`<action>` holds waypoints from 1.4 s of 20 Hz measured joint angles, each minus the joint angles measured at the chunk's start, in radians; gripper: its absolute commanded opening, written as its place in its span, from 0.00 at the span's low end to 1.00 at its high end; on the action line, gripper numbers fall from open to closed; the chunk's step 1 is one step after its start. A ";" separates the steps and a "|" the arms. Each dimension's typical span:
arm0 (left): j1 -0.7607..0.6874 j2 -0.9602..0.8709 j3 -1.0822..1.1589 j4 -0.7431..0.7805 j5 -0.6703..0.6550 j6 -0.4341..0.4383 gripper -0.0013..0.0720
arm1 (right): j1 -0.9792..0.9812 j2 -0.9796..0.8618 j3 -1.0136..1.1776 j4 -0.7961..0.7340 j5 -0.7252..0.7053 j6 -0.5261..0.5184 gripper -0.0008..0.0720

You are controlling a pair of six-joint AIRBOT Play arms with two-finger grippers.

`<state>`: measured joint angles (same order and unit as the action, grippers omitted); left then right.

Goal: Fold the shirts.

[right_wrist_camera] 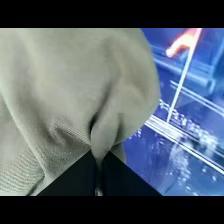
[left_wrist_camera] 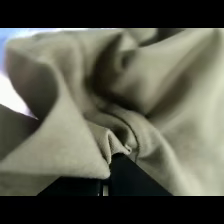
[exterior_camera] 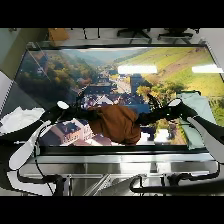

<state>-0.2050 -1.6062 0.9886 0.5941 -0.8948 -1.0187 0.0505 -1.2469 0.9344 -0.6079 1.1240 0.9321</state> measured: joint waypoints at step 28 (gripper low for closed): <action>0.201 0.463 0.744 0.127 -0.389 -0.107 0.03 | -0.037 0.269 0.711 -0.161 0.098 0.009 0.04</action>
<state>-0.0040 -1.1431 1.7325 0.7208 -1.2835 -1.1255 0.0132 -0.9775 1.6455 -0.7689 1.2224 0.9413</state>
